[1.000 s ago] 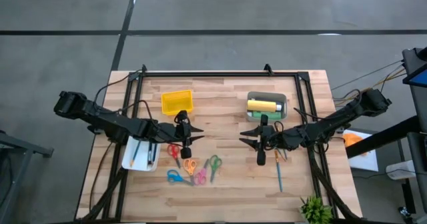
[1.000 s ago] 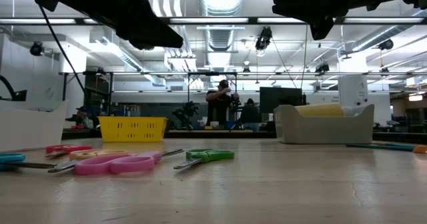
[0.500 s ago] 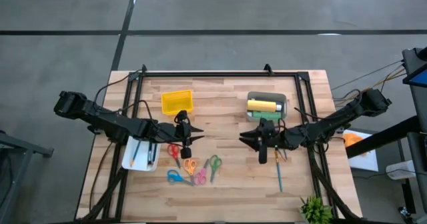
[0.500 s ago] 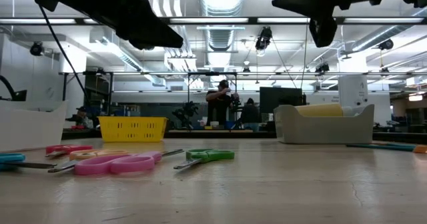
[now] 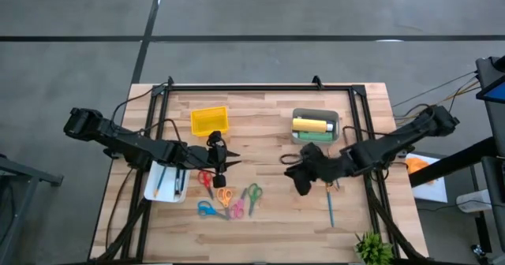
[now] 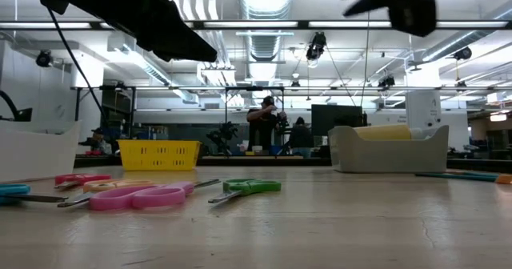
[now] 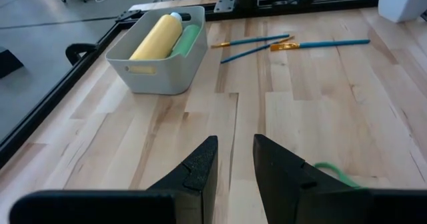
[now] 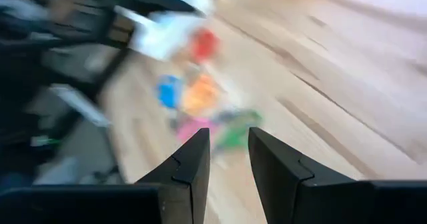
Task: Pick & Place Paint Supplies
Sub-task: Put the blue paintbrush into the white bin
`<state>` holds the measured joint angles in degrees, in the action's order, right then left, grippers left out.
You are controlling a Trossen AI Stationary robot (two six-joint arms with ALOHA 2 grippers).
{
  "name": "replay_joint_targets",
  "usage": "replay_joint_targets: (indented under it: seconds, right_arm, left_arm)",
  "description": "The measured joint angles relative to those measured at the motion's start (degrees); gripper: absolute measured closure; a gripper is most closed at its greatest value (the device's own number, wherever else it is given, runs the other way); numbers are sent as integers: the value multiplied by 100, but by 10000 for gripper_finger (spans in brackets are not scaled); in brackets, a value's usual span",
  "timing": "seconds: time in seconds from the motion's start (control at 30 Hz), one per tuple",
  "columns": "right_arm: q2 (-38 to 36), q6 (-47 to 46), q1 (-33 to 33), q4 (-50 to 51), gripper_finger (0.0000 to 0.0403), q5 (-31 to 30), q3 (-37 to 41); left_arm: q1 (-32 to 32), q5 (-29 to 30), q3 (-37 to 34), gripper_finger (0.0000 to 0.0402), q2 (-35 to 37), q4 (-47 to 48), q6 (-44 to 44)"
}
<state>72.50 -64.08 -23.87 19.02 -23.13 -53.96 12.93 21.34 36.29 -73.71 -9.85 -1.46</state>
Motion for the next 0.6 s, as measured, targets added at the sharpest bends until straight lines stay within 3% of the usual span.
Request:
replay_joint_targets:
  seconds: [0.13,0.27,0.43,0.6]
  right_arm:
    - [610,-1323,-169,1869,301,29,-838]
    - [1367,-2609,-362,3210,301,490,-1470]
    - [2242,-3536,-607,4655,301,1273,-2229]
    - [2819,-4403,-888,5683,301,1628,-2641]
  left_arm:
    - [1,0,0,305,0,0,-1]
    - [2,0,0,305,0,56,-2]
    - [2,0,0,305,0,83,-1]
    - [2,0,0,305,0,81,-3]
